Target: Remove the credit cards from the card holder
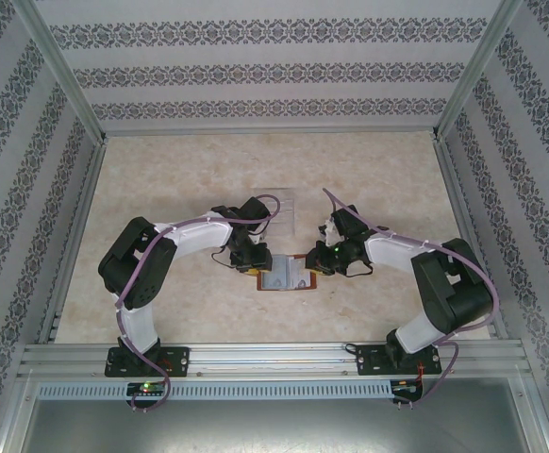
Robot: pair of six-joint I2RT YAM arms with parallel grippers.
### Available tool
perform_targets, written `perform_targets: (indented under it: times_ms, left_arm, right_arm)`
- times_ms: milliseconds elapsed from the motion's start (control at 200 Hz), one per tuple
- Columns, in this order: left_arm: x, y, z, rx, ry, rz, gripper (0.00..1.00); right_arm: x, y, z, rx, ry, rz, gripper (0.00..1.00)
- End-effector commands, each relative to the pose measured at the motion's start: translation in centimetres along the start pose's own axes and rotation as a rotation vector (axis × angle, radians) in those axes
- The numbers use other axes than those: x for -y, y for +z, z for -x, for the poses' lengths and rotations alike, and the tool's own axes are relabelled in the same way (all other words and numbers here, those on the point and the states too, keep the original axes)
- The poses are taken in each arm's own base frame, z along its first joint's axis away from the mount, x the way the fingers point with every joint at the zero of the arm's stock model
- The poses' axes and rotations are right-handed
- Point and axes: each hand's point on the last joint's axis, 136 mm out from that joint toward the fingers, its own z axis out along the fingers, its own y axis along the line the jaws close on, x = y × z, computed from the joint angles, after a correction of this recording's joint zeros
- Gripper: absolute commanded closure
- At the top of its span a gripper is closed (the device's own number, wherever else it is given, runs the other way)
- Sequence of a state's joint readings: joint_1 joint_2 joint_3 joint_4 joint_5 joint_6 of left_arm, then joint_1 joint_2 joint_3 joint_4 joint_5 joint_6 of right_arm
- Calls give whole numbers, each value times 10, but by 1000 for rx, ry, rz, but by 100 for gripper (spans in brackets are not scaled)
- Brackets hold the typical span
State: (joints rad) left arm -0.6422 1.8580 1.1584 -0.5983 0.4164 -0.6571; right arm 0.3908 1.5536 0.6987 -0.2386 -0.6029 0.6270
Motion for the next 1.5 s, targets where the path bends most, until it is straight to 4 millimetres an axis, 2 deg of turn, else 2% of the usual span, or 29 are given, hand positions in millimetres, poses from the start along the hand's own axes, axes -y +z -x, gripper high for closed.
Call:
perform_targets:
  times_ms: [0,250,450,779,1209,1499]
  left_arm:
    - [-16,16,-12,-43,-1,59,68]
    - [-15,18,-12,-47,2,51,68]
    - [-15,18,-13,-48,6,47,68]
    - [-13,18,-12,-47,11,37,68]
    - [-12,17,-13,-48,12,32,68]
    - [-5,6,-10,-31,24,25,68]
  right_arm:
    - [-7,-4,4,41,2,-10,85]
    - [-13,-1,2,55,6,-12,85]
    - [-22,2,0,51,0,-9,79]
    - [-32,-4,-9,47,15,5,76]
    - [-29,3,-17,16,14,-15,80]
    - [-30,-1,-15,22,2,-33,85]
